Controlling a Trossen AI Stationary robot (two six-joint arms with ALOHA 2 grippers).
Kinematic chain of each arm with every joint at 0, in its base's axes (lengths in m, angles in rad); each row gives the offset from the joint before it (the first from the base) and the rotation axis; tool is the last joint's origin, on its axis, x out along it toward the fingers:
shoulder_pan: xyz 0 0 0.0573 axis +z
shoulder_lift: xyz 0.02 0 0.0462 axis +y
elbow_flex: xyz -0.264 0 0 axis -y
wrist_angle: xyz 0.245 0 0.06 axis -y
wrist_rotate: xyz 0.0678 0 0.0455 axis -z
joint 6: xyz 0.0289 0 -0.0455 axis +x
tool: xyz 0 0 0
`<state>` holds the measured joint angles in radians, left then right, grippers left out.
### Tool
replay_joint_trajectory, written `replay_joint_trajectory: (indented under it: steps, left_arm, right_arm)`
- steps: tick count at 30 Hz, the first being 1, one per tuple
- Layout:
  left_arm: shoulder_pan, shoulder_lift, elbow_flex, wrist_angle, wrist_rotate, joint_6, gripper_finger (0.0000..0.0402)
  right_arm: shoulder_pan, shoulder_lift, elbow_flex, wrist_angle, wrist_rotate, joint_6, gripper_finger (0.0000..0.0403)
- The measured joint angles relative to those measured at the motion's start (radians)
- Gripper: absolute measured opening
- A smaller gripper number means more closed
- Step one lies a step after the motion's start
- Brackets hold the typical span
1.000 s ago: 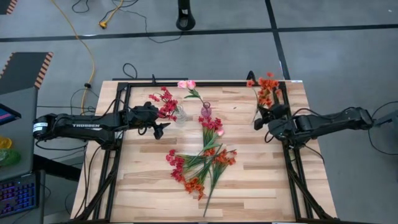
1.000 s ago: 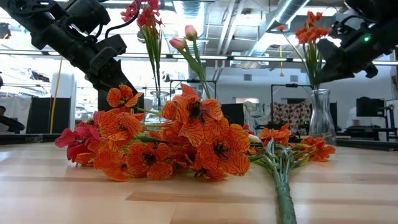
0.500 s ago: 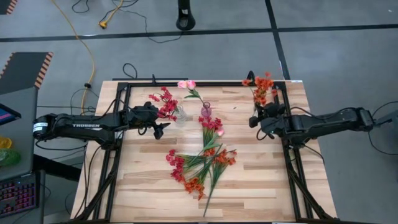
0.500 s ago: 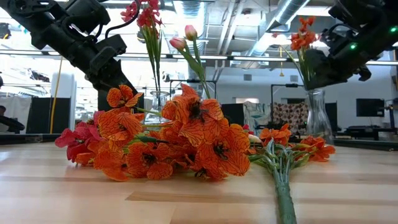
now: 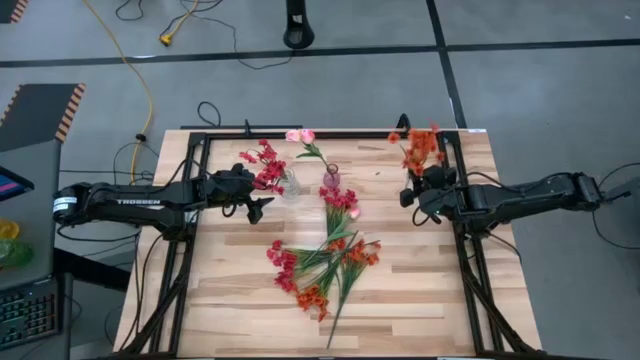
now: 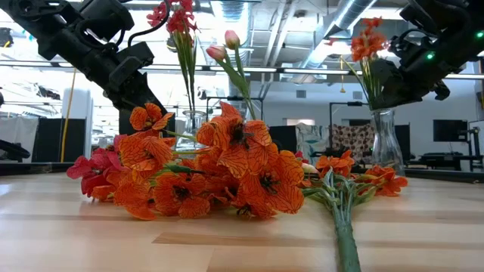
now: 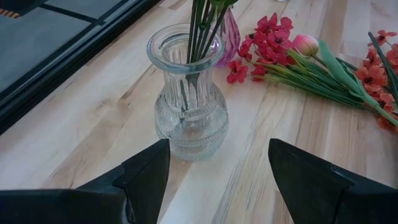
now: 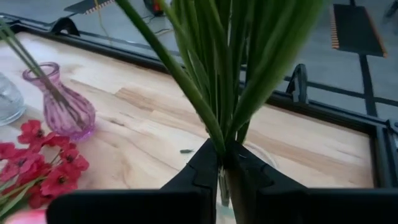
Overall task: Sort flowers into vase by color
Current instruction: Put the right orange flowers into the right transparent vase
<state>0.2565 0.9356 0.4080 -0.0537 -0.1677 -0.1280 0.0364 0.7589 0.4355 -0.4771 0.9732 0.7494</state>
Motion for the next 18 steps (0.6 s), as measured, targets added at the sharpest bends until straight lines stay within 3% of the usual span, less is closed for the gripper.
replay_joint_trajectory:
  steps: [13,18]
  left_arm:
    - [0.000,0.000,0.000,0.000,0.000,0.000,0.0258]
    - [0.000,0.000,0.000,0.000,0.001,0.000,0.0258]
  right_arm:
    - [0.000,-0.008,0.027,-0.018,-0.042,-0.078,0.0058]
    - [0.000,-0.008,0.069,-0.090,-0.062,-0.079,0.0085]
